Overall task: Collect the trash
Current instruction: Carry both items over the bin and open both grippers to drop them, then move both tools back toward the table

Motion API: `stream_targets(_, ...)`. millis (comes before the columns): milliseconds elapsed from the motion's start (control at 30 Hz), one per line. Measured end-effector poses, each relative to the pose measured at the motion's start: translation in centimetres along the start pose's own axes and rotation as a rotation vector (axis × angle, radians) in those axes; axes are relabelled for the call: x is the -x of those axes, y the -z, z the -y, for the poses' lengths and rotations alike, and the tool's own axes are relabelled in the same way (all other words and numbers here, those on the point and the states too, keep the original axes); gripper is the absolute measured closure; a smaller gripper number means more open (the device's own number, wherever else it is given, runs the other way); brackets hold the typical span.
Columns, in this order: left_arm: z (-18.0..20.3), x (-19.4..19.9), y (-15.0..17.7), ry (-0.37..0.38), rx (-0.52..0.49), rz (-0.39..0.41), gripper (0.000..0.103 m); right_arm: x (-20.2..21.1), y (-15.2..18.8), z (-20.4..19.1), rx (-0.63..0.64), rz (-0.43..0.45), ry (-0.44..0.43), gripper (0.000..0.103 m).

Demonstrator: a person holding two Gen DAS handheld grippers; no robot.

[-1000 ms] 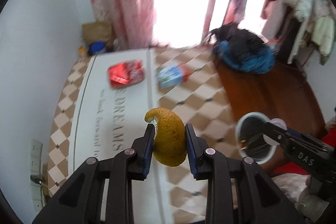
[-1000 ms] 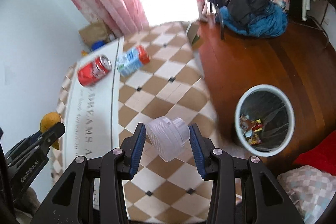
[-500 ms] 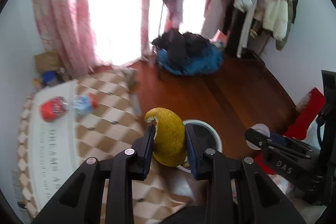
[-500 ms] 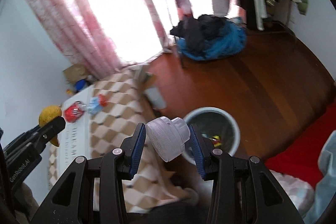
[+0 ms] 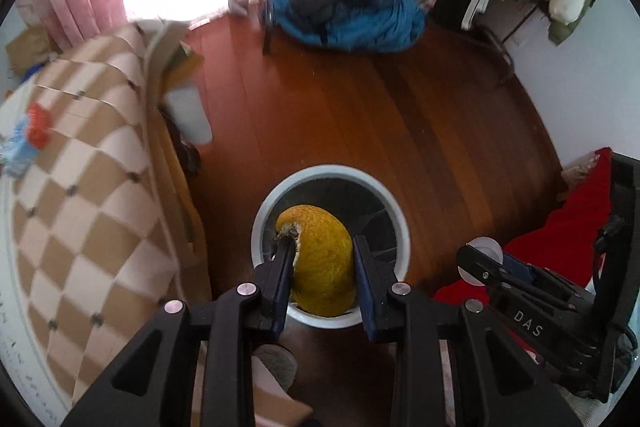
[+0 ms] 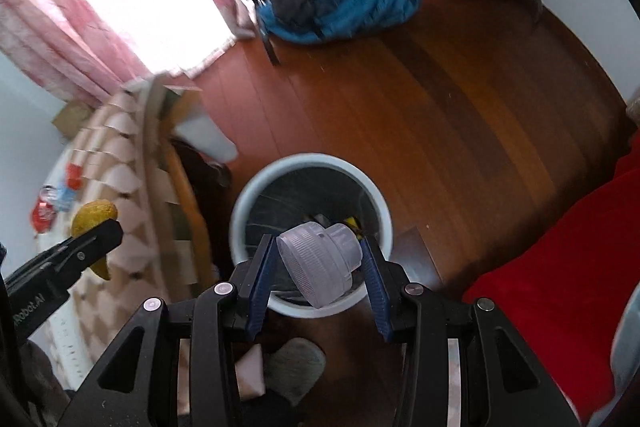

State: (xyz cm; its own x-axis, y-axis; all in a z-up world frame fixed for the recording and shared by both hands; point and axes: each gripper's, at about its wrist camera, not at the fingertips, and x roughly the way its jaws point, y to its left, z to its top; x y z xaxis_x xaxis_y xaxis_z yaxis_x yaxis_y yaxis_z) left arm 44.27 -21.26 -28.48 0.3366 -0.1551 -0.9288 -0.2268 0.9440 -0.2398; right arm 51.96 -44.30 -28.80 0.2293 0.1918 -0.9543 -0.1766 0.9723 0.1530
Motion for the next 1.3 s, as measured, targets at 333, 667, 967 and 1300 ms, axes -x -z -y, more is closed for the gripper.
stream_targets(333, 0.5, -6.8, -0.6, 0.001, -0.019, -0.111, 0.074, -10.7, -1.5, 3.3, -0.069, -0.12, 0.013, 0.058)
stream_targets(667, 0.8, -6.8, 0.2, -0.091, -0.047, -0.09, 0.003, -14.0, -0.9, 4.6, -0.082, -0.167, 0.014, 0.049)
stream_targets(967, 0.4, -4.9, -0.1, -0.125, -0.054, -0.048, 0.002, -10.8, -0.8, 3.8, -0.045, -0.121, 0.043, 0.012)
stream_targets(1300, 0.6, -0.5, 0.7, -0.15, -0.077, 0.022, 0.0, -5.5, 0.2, 2.8, -0.028, -0.079, 0.098, 0.0)
